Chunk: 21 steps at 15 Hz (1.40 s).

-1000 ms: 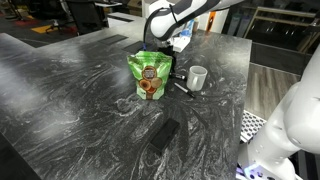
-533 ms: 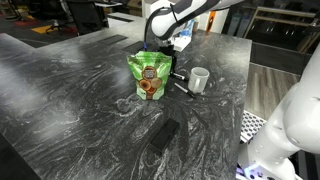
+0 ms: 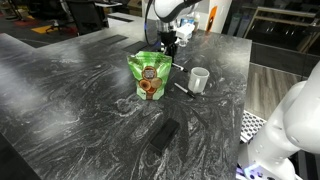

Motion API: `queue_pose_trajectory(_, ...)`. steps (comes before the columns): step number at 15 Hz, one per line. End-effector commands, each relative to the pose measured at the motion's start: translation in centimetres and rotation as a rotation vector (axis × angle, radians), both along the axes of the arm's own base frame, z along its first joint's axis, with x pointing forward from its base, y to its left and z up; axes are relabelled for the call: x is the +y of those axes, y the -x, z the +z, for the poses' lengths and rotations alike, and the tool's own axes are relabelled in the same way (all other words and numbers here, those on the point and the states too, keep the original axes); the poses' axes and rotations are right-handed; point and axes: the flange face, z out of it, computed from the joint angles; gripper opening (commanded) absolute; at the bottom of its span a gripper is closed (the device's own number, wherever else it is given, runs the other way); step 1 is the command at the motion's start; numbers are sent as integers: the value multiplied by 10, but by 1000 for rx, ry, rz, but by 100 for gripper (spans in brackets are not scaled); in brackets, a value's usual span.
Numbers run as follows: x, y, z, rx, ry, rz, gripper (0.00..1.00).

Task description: Put one black marker in the mug.

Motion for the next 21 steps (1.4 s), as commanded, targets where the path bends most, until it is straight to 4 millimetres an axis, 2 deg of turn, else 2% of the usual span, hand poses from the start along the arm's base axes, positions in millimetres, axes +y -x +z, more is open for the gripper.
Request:
queue_pose_trajectory(1,7,17,39,-113,-28,-32,4)
queue_pose_trajectory(4,9,30,66,-224,-31,-75,4)
queue_pose_trajectory(7,8,50,84,-335,-21,-119,4)
queue_pose_trajectory(17,-15,139,87,-458,-3,-321,4)
queue_pose_trajectory(21,-17,162,82,-486,-18,-344,4)
